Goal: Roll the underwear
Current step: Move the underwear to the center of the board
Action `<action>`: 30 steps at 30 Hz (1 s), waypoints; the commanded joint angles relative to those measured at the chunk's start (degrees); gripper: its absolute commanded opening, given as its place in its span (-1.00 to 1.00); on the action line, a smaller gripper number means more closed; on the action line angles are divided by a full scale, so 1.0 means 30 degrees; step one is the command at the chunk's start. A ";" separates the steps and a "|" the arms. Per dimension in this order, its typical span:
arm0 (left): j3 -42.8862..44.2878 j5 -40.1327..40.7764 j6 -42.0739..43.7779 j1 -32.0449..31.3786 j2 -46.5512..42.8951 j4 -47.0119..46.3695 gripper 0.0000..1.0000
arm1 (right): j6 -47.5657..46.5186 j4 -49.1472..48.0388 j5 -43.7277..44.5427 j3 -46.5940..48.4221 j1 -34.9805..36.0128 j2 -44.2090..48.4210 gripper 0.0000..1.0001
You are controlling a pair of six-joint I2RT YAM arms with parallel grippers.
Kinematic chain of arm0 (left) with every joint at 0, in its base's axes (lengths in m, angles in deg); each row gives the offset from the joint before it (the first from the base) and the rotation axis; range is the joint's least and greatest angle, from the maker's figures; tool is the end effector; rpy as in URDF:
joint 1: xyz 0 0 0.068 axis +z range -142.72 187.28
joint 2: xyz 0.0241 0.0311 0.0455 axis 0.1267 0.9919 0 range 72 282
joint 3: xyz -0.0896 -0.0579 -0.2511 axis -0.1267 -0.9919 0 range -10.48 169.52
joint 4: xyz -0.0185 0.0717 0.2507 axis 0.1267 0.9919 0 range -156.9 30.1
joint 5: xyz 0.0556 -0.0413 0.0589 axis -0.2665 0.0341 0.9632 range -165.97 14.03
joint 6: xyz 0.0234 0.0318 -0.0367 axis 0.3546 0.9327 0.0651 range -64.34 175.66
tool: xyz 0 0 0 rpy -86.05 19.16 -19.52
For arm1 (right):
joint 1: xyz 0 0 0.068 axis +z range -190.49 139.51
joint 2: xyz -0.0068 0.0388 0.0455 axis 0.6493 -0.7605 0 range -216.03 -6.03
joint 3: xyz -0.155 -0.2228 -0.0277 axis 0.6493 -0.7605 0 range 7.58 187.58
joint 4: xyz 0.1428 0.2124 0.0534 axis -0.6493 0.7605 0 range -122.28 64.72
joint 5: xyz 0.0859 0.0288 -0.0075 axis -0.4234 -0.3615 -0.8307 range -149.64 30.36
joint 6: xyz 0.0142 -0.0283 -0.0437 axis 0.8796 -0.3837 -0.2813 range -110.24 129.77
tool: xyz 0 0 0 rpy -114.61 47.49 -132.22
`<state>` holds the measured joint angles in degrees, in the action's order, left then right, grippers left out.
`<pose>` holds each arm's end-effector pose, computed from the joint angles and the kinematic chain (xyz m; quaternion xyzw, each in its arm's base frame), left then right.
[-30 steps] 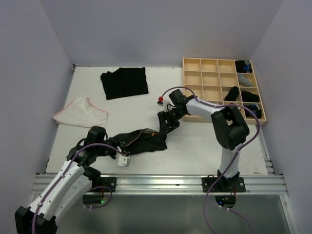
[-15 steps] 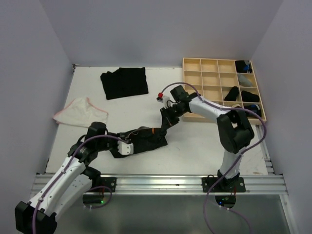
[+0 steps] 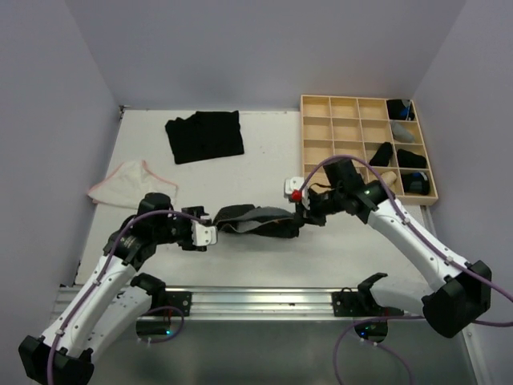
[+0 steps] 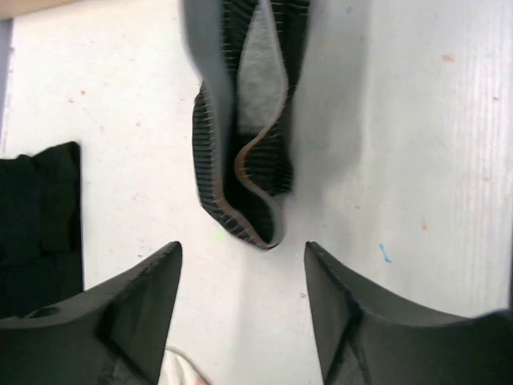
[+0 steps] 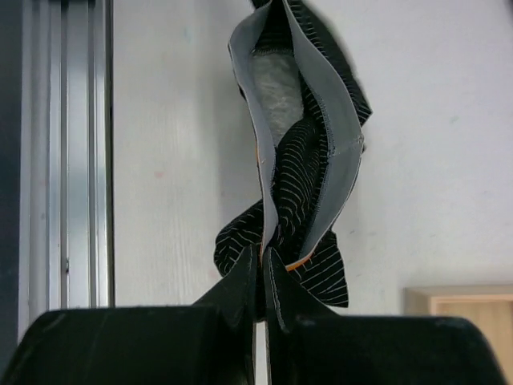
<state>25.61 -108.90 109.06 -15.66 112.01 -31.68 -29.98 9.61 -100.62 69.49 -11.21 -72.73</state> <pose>0.1276 -0.0750 0.2608 0.6309 0.6056 -0.1388 0.4646 0.1926 0.1349 0.3220 -0.5998 0.6442 0.2924 0.3740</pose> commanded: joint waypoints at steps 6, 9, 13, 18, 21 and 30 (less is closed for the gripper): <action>-0.1426 -0.2323 0.4195 -0.0088 0.0339 0.1854 0.45 | -0.7403 0.3322 0.2318 -0.5312 0.0495 0.1107 -1.00; -0.1777 -0.1743 0.5045 -0.0584 0.1628 0.1064 0.40 | -0.8253 0.3469 0.3021 -0.5957 0.0524 0.1489 -1.00; -0.2391 -0.0804 0.6101 -0.2253 0.2513 -0.0370 0.31 | -0.8752 0.3585 0.3344 -0.6339 0.0700 0.1637 -1.00; -0.2893 -0.0448 0.8090 -0.3837 0.3153 -0.3565 0.13 | -0.9133 0.3527 0.3754 -0.6866 0.0758 0.1666 -0.98; -0.1898 -0.0685 0.9582 -0.4363 0.4441 -0.3129 0.06 | -0.9280 0.3586 0.3725 -0.7042 0.0817 0.1636 -0.97; -0.0168 0.0486 1.2751 -0.7557 0.7840 -0.1751 0.03 | -1.0188 0.3820 0.4193 -0.7072 0.1022 0.1197 -0.92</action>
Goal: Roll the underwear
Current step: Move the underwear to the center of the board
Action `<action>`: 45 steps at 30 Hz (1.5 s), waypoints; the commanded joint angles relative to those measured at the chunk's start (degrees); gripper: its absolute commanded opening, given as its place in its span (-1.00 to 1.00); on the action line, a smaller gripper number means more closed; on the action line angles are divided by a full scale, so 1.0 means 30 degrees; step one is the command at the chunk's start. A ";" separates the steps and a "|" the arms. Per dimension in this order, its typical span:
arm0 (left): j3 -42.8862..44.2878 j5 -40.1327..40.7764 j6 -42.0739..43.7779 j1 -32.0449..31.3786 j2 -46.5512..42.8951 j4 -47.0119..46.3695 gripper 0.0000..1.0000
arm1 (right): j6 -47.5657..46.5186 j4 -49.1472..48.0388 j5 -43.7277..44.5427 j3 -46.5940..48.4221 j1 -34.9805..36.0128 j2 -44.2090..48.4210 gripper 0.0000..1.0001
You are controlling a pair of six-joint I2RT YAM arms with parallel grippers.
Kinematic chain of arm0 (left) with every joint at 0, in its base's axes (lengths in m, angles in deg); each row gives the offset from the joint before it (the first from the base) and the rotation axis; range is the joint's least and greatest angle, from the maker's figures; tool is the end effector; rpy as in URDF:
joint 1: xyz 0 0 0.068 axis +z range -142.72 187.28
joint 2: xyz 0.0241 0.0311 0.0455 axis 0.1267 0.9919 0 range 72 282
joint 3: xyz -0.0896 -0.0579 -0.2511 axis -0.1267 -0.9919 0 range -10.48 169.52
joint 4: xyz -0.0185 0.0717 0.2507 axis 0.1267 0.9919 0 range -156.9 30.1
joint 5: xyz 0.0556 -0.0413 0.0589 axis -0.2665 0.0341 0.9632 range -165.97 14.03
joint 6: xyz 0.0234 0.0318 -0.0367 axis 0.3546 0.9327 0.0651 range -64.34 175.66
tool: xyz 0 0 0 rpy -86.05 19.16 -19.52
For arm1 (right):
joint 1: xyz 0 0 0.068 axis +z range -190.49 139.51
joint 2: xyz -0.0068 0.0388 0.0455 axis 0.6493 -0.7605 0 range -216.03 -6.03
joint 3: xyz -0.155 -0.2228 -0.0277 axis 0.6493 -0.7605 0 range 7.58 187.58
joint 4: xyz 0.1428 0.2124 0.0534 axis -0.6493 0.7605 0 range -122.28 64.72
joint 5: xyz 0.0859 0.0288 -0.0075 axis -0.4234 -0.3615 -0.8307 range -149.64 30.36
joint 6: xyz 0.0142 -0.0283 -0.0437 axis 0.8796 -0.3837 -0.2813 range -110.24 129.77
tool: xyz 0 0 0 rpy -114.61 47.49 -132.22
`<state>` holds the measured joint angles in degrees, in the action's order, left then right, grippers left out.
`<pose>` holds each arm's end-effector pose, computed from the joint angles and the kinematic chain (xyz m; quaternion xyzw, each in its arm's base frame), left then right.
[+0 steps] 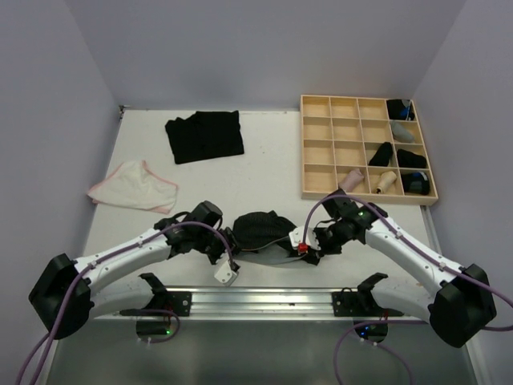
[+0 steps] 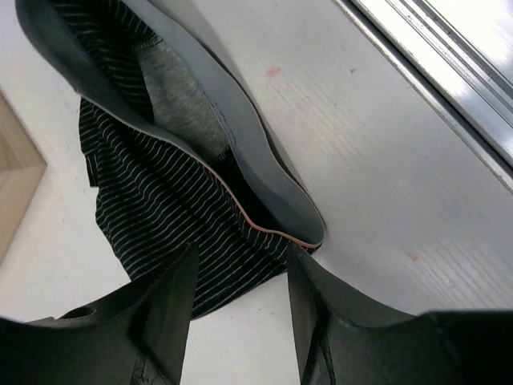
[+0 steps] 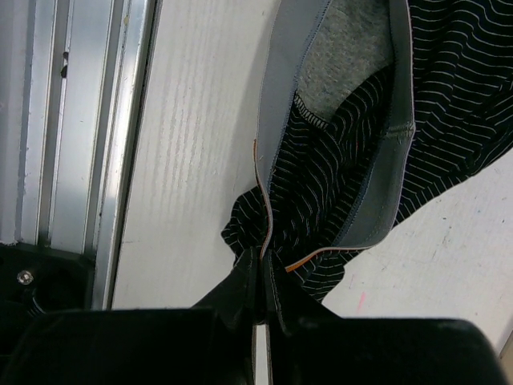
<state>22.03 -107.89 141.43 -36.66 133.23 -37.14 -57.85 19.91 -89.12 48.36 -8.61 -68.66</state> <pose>0.1245 -0.1461 0.1910 0.8693 0.3255 -0.1539 0.3385 0.1413 0.1086 0.2116 -0.7538 0.5919 0.1986 0.2050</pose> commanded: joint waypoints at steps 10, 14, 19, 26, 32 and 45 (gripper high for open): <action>0.2375 0.0444 0.4072 -0.0879 0.3787 0.0627 0.04 | -0.1309 0.0682 0.0771 0.0237 0.0272 -0.0393 -0.92; 0.2463 0.0797 0.4863 -0.0880 0.4549 0.1154 0.07 | -0.1368 0.0740 0.0831 0.0207 0.0302 -0.0364 -0.91; 0.2376 0.0885 0.4777 -0.0880 0.5136 0.0689 0.07 | -0.1397 0.0798 0.0860 0.0266 0.0360 -0.0334 -0.91; 0.2463 0.0885 0.4981 -0.1114 0.5663 0.0393 -0.03 | -0.1661 0.0711 0.0948 0.0149 0.0682 -0.0422 -0.89; 0.3662 0.0826 0.5187 -0.1348 0.7214 0.1154 -0.09 | -0.1719 0.0623 0.1094 0.0237 0.1121 -0.0743 -0.89; 0.4251 0.0914 0.4399 -0.1612 0.7306 0.2355 -0.87 | -0.1661 0.0740 0.1445 0.0061 0.1386 -0.0539 -0.90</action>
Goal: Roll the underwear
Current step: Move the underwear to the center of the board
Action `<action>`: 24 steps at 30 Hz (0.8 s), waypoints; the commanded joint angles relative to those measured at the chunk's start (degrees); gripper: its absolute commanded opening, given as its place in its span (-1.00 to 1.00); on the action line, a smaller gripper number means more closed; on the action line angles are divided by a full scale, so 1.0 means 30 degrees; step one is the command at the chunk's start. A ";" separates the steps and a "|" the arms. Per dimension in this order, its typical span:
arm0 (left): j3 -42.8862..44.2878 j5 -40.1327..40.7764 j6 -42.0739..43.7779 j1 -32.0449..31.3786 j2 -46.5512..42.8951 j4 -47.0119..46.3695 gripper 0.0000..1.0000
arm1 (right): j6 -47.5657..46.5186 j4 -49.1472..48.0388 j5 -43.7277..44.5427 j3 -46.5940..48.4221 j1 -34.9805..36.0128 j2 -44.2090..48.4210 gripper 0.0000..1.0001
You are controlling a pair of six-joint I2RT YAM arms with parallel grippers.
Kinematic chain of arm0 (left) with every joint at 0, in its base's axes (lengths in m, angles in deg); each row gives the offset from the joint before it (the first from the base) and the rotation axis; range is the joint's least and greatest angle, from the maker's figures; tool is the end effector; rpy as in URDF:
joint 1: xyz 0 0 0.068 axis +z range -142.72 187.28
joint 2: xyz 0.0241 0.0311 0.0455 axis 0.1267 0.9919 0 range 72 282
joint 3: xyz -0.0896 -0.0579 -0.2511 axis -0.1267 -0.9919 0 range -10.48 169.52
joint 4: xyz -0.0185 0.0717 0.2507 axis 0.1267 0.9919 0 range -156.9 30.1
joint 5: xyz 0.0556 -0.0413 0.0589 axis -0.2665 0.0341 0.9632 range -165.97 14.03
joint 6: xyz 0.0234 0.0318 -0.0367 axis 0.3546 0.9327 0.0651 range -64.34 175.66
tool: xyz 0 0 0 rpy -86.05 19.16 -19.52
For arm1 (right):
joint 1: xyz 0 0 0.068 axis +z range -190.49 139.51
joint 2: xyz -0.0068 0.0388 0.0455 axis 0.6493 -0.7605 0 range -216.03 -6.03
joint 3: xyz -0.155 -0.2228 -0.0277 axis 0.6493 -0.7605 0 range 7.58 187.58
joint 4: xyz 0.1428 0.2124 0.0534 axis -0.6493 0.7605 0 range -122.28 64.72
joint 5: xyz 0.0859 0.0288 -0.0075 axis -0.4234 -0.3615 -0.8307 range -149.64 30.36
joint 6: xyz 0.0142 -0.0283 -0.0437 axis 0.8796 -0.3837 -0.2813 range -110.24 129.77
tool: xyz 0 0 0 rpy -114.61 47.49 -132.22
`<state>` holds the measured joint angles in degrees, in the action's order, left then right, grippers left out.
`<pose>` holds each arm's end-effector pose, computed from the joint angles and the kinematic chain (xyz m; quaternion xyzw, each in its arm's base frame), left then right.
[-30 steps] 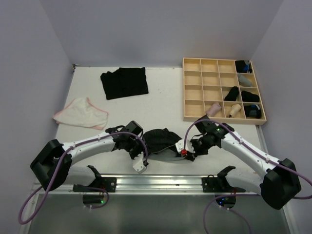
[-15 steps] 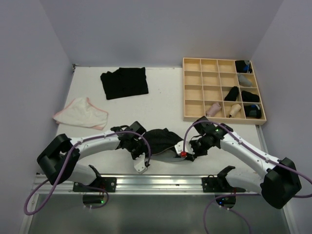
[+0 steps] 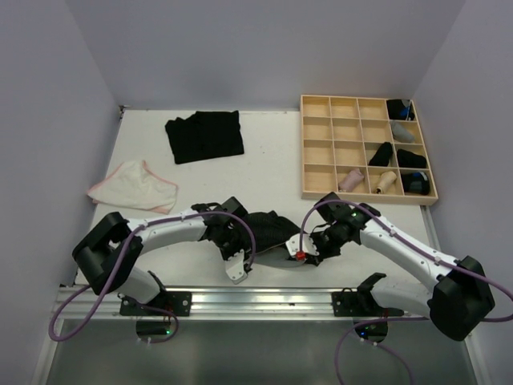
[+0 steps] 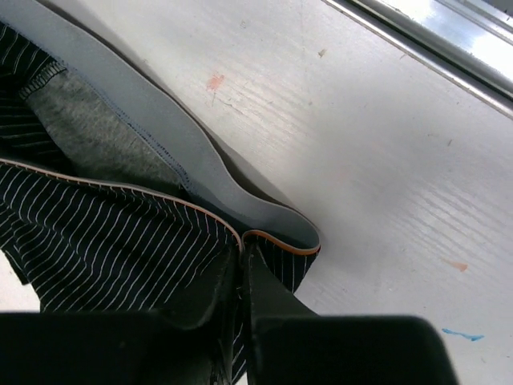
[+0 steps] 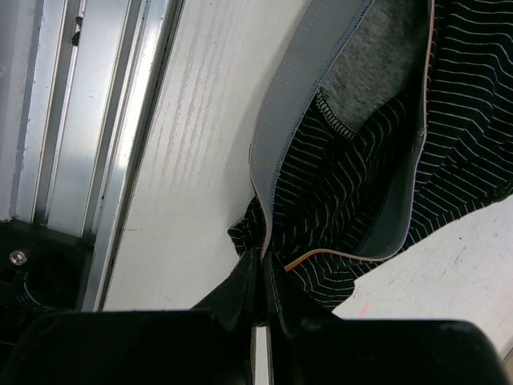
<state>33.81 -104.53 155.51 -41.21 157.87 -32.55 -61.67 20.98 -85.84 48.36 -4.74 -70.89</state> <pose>0.1527 -0.1982 0.1571 0.9336 0.2333 -0.1692 0.2131 0.1363 0.1176 0.2040 -0.7940 0.5544 0.1815 0.1712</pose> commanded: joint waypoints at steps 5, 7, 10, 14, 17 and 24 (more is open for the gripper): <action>0.0234 0.0173 -0.4996 0.0136 -0.3857 -0.0198 -1.00 | -0.0591 0.0384 0.0850 -0.0086 0.0096 0.0905 -0.90; 0.0994 -0.0294 -0.6616 0.1042 -0.4566 0.0033 -1.00 | -0.0562 0.0267 0.0939 -0.0027 0.0096 0.1082 -0.90; 0.1729 -0.1026 -0.9051 0.2566 -0.5825 0.0705 -1.00 | -0.0094 -0.0406 0.1027 0.0382 0.0067 0.0850 -0.78; 0.0532 -0.0210 -1.1104 0.3419 -0.7993 0.0797 -1.00 | 0.0463 -0.0963 0.0910 0.1290 0.0067 0.0263 -0.18; -0.1020 0.0347 -1.2649 0.3800 -0.9076 0.0681 -1.00 | 0.0726 -0.1198 0.1173 0.1467 0.0038 0.0175 0.23; -0.3103 0.1023 -1.6085 0.4092 -0.9666 -0.0929 -1.00 | 0.2363 -0.1694 0.1671 0.1234 0.0037 -0.0089 0.70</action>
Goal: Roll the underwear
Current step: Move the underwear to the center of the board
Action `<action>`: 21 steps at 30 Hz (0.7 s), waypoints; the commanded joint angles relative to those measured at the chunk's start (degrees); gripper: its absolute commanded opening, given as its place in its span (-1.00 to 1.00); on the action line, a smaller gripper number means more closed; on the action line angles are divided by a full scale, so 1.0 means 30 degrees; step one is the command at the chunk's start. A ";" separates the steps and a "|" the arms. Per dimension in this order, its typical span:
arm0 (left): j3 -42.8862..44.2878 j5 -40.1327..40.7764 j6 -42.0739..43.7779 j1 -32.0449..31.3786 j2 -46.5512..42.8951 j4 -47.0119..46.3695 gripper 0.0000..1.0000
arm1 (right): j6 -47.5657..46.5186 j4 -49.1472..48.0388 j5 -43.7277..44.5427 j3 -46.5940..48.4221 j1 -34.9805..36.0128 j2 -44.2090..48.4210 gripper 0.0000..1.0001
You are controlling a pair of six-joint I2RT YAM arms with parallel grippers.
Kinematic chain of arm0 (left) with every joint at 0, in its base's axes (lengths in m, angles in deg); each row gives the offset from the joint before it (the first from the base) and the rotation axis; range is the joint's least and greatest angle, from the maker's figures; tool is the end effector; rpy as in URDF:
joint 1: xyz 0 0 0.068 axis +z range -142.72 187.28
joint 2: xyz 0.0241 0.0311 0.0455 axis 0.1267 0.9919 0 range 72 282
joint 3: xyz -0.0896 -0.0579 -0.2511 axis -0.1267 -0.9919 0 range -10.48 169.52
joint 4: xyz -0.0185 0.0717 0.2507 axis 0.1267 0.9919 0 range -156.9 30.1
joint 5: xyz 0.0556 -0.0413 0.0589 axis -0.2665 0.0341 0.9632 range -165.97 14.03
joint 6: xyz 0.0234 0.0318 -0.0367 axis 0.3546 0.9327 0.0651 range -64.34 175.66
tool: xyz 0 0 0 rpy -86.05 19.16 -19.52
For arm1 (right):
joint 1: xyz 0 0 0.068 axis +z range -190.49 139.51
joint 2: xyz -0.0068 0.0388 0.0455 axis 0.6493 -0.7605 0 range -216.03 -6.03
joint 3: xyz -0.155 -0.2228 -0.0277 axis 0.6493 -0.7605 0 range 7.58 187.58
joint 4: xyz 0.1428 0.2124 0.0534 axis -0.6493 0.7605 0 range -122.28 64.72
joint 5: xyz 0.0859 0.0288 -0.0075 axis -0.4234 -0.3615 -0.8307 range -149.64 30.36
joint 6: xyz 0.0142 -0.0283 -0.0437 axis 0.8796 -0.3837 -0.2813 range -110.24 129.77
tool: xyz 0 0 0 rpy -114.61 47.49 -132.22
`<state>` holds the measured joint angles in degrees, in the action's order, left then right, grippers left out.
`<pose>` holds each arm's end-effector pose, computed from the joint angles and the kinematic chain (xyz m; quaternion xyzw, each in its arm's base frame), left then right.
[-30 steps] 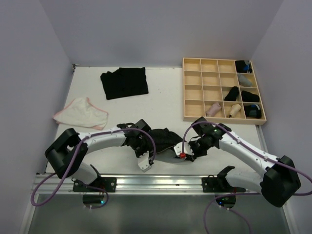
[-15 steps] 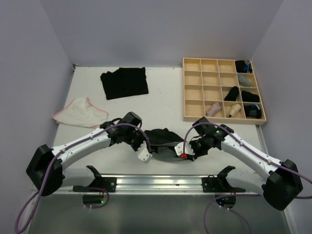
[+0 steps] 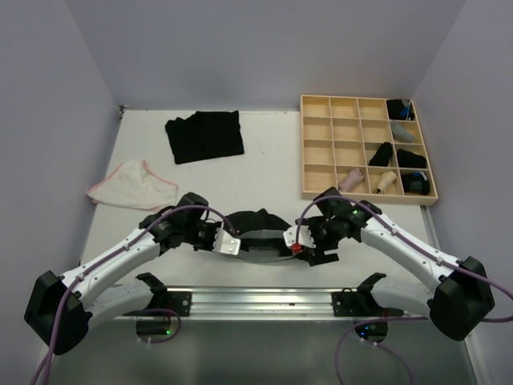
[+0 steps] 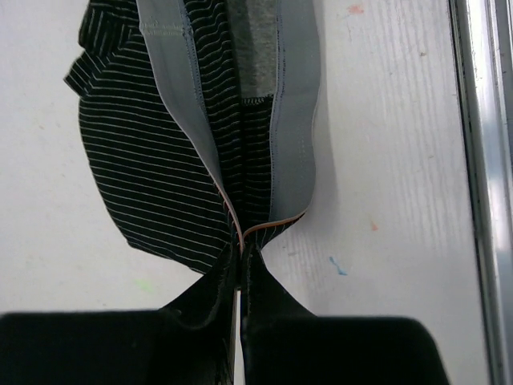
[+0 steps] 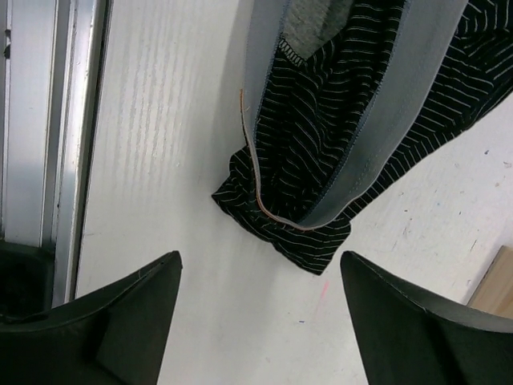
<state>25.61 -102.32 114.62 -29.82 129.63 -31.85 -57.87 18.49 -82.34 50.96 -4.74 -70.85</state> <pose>0.1394 -0.1253 0.2140 0.7372 0.5749 -0.1613 0.3163 0.1464 0.1225 0.2170 -0.7790 0.5766 0.1453 0.1991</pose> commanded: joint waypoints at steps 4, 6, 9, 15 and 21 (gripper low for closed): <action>-0.0870 0.0374 -0.3011 0.0326 -0.0634 -0.1867 -1.00 | 0.2123 -0.1685 -0.0635 0.0540 -0.0226 -0.0278 0.60; -0.0870 0.0258 -0.2691 0.0355 -0.0576 -0.1693 -1.00 | 0.2941 -0.1920 -0.0988 0.0775 -0.0255 -0.0746 0.55; -0.0812 0.0257 -0.2427 0.0356 -0.0634 -0.1780 -1.00 | 0.3763 -0.2448 -0.1454 0.1097 -0.0314 -0.1593 0.54; -0.0460 0.0258 -0.2661 0.0385 -0.0254 -0.1751 -1.00 | 0.5053 -0.2419 -0.1839 0.1626 -0.0314 -0.2738 0.24; -0.0431 0.0287 -0.2925 0.0473 -0.0137 -0.1868 -1.00 | 0.7222 -0.2947 0.0238 0.0953 -0.0459 -0.2390 0.12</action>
<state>23.36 -101.25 107.27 -29.10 129.02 -35.65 -40.95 11.30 -84.68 53.67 -5.59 -79.00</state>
